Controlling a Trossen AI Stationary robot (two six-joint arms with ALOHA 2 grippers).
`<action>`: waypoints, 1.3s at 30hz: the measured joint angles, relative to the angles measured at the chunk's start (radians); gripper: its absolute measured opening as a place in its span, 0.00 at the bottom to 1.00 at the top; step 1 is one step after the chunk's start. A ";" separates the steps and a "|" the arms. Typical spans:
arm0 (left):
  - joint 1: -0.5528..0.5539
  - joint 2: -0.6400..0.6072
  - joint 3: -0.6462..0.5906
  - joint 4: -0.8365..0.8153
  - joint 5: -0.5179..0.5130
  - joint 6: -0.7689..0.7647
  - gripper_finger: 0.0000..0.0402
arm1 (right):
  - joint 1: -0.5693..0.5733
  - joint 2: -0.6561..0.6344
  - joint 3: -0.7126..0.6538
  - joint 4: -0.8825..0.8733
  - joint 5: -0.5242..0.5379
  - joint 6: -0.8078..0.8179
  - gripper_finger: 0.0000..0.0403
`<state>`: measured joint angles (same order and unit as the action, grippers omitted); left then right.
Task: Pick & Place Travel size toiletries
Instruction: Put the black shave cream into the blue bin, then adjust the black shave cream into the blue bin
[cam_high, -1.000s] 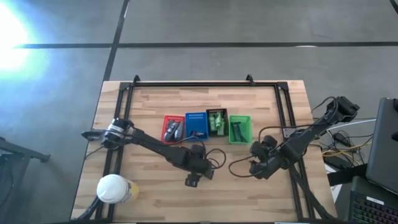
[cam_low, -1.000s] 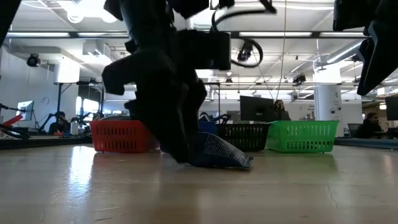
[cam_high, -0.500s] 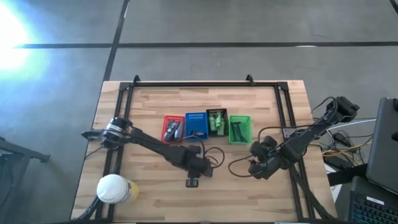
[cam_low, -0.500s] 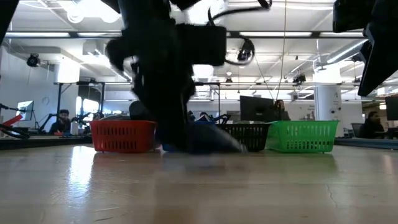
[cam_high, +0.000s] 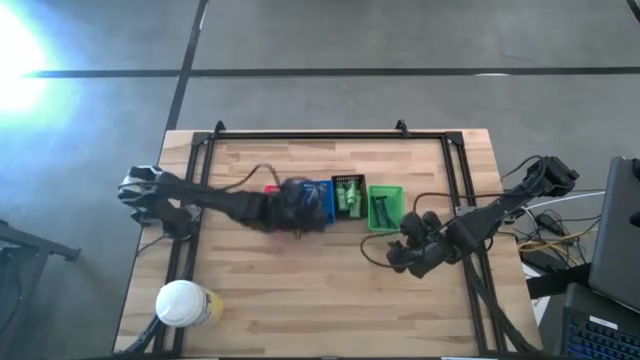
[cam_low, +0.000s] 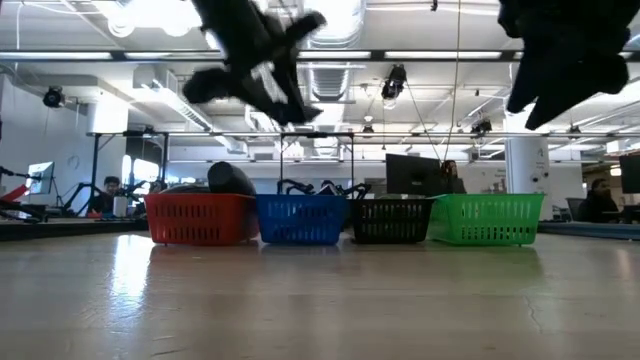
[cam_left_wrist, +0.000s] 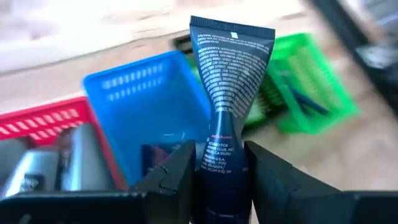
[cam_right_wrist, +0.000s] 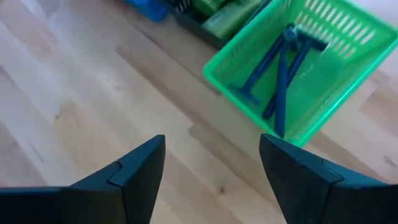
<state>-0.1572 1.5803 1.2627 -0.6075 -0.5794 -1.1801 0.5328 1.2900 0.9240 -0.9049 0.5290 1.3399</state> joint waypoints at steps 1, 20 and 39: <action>0.037 0.000 -0.021 0.018 0.030 0.002 0.30 | -0.013 0.000 0.005 0.000 0.002 -0.007 0.64; 0.225 0.064 -0.116 0.135 0.275 -0.077 0.64 | -0.070 0.000 0.020 0.017 -0.002 -0.150 0.71; -0.134 -0.262 -0.109 -0.074 0.149 0.156 0.72 | -0.446 0.215 0.133 0.524 -0.306 -1.169 0.78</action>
<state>-0.2910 1.3178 1.1535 -0.6814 -0.4299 -1.0240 0.0870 1.5048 1.0568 -0.3813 0.2231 0.1710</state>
